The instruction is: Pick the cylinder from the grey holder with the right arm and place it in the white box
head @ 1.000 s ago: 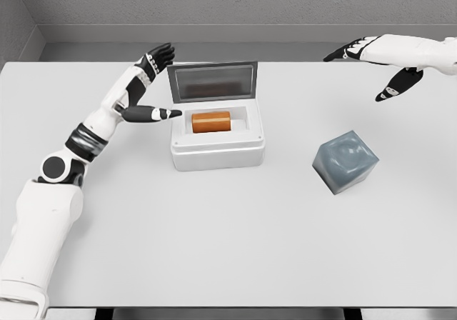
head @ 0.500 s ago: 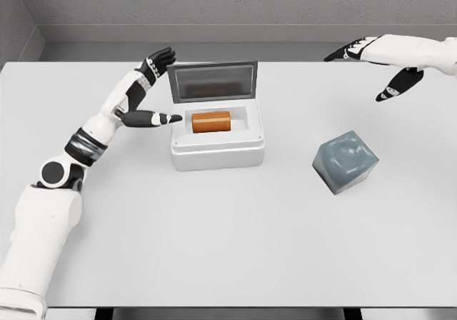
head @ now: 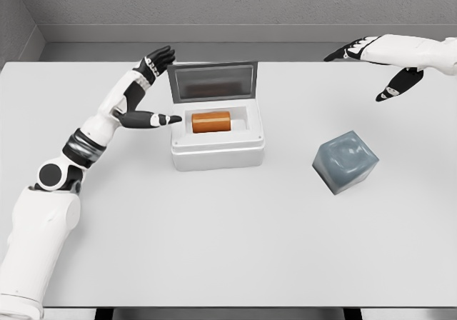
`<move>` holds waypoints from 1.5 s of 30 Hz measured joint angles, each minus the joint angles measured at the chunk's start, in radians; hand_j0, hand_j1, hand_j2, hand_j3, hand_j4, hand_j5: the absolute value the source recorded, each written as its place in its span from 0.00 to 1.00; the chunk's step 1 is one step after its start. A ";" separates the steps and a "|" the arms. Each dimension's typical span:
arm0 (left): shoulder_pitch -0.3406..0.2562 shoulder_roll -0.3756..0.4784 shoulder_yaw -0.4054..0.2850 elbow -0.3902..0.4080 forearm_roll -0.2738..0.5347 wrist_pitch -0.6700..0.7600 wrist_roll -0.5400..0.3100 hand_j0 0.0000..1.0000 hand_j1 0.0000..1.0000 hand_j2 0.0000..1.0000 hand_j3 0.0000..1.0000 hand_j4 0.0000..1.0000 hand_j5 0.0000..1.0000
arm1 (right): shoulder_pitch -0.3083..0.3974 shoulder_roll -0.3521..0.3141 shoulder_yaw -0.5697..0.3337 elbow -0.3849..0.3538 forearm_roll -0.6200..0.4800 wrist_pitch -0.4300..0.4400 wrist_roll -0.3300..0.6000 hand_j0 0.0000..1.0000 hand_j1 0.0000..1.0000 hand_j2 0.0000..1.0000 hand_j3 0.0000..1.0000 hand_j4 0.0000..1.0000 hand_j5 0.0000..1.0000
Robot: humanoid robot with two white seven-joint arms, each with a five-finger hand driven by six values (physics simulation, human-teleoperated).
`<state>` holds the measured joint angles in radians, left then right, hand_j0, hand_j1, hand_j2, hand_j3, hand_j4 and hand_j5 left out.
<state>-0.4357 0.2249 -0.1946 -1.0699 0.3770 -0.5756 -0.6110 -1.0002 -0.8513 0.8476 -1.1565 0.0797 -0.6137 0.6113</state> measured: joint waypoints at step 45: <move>0.054 0.132 -0.054 -0.121 0.064 0.082 0.000 1.00 1.00 1.00 1.00 1.00 1.00 | 0.000 -0.001 -0.001 0.018 0.000 0.000 0.000 1.00 1.00 1.00 1.00 1.00 1.00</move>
<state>-0.3820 0.3570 -0.2486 -1.1905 0.4412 -0.4935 -0.6110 -1.0002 -0.8520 0.8464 -1.1382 0.0798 -0.6137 0.6113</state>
